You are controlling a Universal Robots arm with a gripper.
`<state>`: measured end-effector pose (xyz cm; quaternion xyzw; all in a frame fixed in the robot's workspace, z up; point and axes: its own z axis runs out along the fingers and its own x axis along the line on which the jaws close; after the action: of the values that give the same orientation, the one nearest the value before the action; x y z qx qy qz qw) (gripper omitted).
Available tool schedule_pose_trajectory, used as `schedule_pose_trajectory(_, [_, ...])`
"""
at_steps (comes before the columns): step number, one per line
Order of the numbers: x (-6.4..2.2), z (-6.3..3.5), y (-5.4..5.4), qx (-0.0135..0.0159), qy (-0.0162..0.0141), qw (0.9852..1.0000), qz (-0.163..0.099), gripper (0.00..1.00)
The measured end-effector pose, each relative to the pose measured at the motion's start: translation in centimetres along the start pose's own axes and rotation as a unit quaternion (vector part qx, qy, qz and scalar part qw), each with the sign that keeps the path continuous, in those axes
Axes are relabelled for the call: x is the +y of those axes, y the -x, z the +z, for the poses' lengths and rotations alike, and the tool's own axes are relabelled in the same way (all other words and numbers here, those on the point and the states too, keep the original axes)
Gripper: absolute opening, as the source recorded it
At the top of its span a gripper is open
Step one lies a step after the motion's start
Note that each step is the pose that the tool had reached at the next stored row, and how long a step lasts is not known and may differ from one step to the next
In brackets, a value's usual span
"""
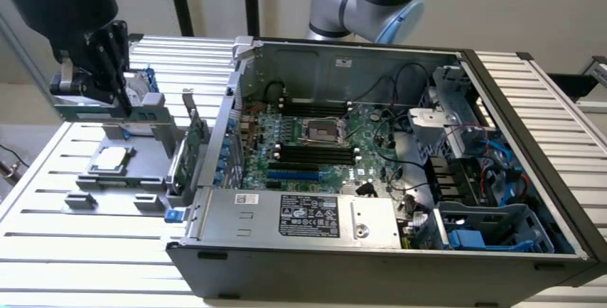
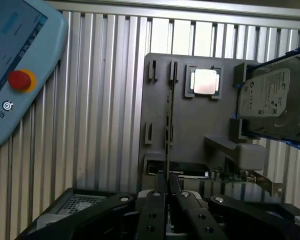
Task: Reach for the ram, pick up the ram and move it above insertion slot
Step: 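Pick up the ram and move it above insertion slot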
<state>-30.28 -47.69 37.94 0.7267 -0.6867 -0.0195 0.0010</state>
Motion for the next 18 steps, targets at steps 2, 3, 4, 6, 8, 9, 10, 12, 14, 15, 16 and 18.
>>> schedule_pose_trajectory(2, [-0.51, -0.15, 0.2, 0.0, 0.0, 1.0, 0.0, 0.13])
schedule_pose_trajectory(3, [-0.77, -0.22, 0.2, 0.0, 0.0, 1.0, 0.0, 0.13])
schedule_pose_trajectory(4, [-1.02, -0.29, 0.3, 0.0, 0.0, 1.0, 0.0, 0.13])
schedule_pose_trajectory(6, [-1.53, -0.43, 0.5, 0.0, 0.0, 1.0, 0.0, 0.13])
schedule_pose_trajectory(8, [-2.07, -0.57, 0.6, 0.0, 0.0, 1.0, 0.0, 0.13])
schedule_pose_trajectory(9, [-2.33, -0.63, 0.7, 0.0, 0.0, 1.0, 0.0, 0.13])
schedule_pose_trajectory(10, [-2.61, -0.69, 0.8, 0.0, 0.0, 1.0, 0.0, 0.13])
schedule_pose_trajectory(12, [-3.21, -0.79, 0.9, 0.0, 0.0, 1.0, 0.0, 0.13])
schedule_pose_trajectory(14, [-3.86, -0.89, 1.0, 0.0, 0.0, 1.0, 0.0, 0.13])
schedule_pose_trajectory(15, [-4.21, -0.93, 1.0, 0.0, 0.0, 1.0, 0.0, 0.13])
schedule_pose_trajectory(16, [-4.55, -0.97, 1.1, 0.0, 0.0, 1.0, 0.0, 0.13])
schedule_pose_trajectory(18, [-5.27, -1.03, 1.2, 0.0, 0.0, 1.0, 0.0, 0.13])
